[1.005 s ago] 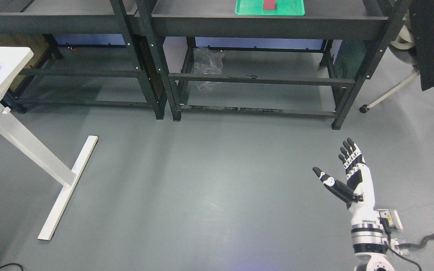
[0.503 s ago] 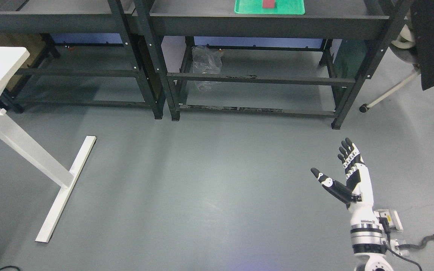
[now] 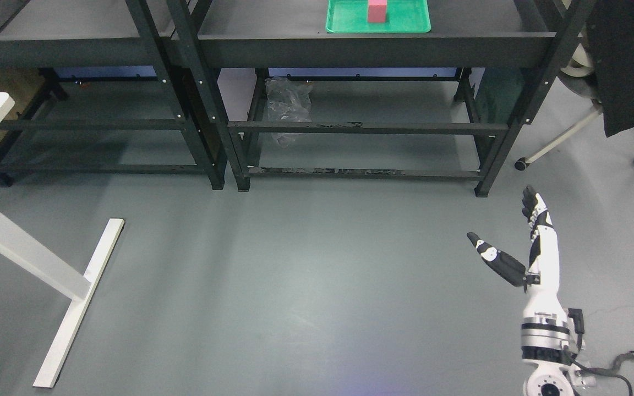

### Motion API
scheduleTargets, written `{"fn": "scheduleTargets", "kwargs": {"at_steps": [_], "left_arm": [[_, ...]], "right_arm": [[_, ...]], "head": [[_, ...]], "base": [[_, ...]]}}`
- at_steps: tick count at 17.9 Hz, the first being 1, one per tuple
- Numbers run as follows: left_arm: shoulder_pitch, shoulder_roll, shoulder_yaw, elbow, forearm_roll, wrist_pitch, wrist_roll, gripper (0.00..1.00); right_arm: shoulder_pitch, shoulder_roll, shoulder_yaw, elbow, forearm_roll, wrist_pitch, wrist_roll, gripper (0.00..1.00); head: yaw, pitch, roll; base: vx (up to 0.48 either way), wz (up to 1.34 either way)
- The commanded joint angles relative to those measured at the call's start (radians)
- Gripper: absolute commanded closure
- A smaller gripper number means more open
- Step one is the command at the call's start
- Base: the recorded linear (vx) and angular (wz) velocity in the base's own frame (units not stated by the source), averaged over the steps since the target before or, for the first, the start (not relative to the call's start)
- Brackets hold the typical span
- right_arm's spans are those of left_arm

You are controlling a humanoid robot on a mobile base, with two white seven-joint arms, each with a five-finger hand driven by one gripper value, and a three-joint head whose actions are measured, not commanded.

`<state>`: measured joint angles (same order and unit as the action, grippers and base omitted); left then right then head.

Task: Pick pink block from left shelf to tray
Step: 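Drive toward the shelf and reach the right hand toward the green tray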

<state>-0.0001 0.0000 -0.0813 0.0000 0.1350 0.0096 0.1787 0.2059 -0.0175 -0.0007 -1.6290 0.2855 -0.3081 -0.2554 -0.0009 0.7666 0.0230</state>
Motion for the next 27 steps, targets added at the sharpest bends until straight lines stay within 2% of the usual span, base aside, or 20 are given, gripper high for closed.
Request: {"fn": "scheduleTargets", "kwargs": {"at_steps": [1, 2, 3, 5, 8, 10, 14, 17, 24, 27], "left_arm": [[-0.029, 0.017, 0.0, -0.017, 0.0, 0.0, 0.001, 0.0], [-0.029, 0.017, 0.0, -0.017, 0.0, 0.0, 0.001, 0.0], [-0.029, 0.017, 0.0, -0.017, 0.0, 0.0, 0.001, 0.0], [-0.029, 0.017, 0.0, -0.017, 0.0, 0.0, 0.001, 0.0], [-0.029, 0.017, 0.0, -0.017, 0.0, 0.0, 0.001, 0.0], [-0.029, 0.017, 0.0, -0.017, 0.0, 0.0, 0.001, 0.0], [-0.029, 0.017, 0.0, -0.017, 0.0, 0.0, 0.001, 0.0], [-0.029, 0.017, 0.0, -0.017, 0.0, 0.0, 0.001, 0.0], [-0.031, 0.017, 0.0, -0.017, 0.0, 0.0, 0.001, 0.0], [-0.029, 0.017, 0.0, -0.017, 0.0, 0.0, 0.001, 0.0]], "right_arm": [[-0.002, -0.03, -0.013, -0.008, 0.761, -0.022, -0.021, 0.01], [0.004, -0.024, -0.013, -0.008, 0.73, -0.081, -0.021, 0.01], [0.001, -0.016, -0.013, -0.008, 0.722, -0.095, -0.019, 0.01], [-0.006, -0.005, -0.012, -0.009, 0.765, -0.048, -0.019, 0.04], [-0.014, 0.0, -0.009, -0.009, 0.978, 0.033, -0.028, 0.05], [-0.023, 0.0, 0.027, -0.009, 1.052, 0.11, -0.028, 0.05], [-0.023, 0.0, 0.093, -0.009, 1.052, 0.113, -0.03, 0.05], [-0.031, 0.0, 0.12, -0.008, 1.122, 0.113, -0.03, 0.05], [-0.039, 0.0, 0.12, -0.008, 1.135, 0.113, -0.044, 0.05], [-0.039, 0.0, 0.122, -0.009, 1.133, 0.113, -0.206, 0.04]], "head": [[0.0, 0.0, 0.0], [0.0, 0.0, 0.0], [0.0, 0.0, 0.0], [0.0, 0.0, 0.0], [0.0, 0.0, 0.0], [0.0, 0.0, 0.0], [0.0, 0.0, 0.0], [0.0, 0.0, 0.0], [0.0, 0.0, 0.0], [0.0, 0.0, 0.0]], "base": [[0.148, -0.1], [0.148, -0.1], [0.12, -0.07], [0.111, 0.01], [0.09, 0.13], [0.092, 0.14], [0.1, 0.09], [0.129, 0.06], [0.182, 0.01], [0.249, 0.0]]}}
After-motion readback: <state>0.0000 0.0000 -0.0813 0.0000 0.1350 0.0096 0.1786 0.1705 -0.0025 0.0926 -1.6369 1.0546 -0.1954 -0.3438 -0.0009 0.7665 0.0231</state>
